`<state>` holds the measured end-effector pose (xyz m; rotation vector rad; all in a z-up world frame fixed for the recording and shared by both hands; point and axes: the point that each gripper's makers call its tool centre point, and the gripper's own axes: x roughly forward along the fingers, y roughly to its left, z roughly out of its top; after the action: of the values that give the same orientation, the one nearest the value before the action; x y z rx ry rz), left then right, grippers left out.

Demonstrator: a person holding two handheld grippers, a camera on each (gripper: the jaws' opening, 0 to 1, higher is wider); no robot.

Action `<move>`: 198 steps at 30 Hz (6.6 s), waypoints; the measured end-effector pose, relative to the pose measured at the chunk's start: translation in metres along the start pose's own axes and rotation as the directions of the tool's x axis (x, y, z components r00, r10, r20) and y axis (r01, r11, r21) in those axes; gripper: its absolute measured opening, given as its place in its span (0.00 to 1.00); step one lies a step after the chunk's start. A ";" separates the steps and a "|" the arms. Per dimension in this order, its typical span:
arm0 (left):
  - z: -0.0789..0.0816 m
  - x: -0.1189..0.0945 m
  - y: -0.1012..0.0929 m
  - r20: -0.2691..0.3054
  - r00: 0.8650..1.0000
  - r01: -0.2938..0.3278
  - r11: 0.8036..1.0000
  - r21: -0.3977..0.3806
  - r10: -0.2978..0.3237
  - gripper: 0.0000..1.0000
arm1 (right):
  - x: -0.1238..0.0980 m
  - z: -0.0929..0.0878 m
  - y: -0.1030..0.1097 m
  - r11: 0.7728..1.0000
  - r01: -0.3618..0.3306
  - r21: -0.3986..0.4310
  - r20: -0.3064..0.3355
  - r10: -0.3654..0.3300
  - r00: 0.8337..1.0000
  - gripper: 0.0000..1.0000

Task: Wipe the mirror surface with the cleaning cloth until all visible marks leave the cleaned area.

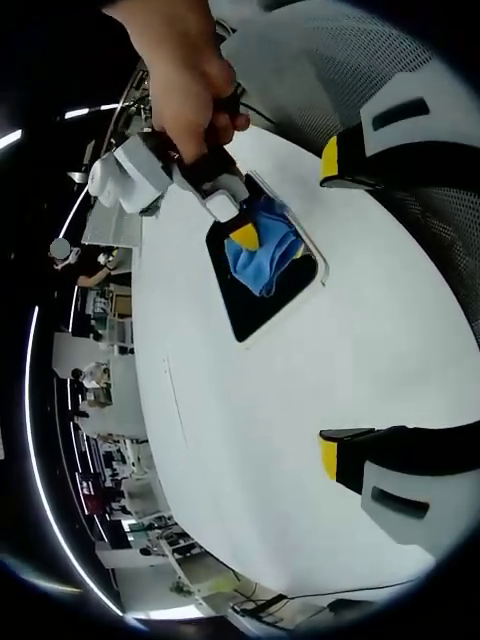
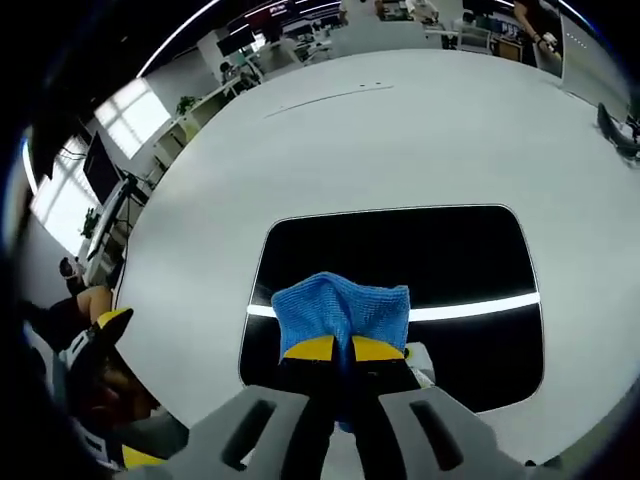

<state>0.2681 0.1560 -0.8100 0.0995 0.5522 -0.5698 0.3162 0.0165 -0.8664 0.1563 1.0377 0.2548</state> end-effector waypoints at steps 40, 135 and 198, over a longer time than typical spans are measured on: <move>-0.001 0.000 -0.001 -0.012 1.000 -0.006 1.000 0.019 0.006 0.99 | -0.015 -0.028 0.006 1.000 -0.025 -0.013 -0.020 0.025 0.999 0.00; 0.001 0.001 -0.004 0.003 1.000 0.012 1.000 -0.002 -0.012 0.99 | -0.003 0.012 -0.036 1.000 0.022 -0.017 -0.025 -0.022 0.999 0.00; 0.001 0.002 -0.004 -0.001 1.000 0.013 1.000 0.007 -0.013 0.99 | 0.034 0.079 -0.065 0.996 0.050 -0.070 -0.011 -0.051 0.999 0.00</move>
<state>0.2679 0.1509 -0.8102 0.1032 0.5523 -0.5850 0.4102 -0.0369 -0.8711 0.0656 1.0423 0.2457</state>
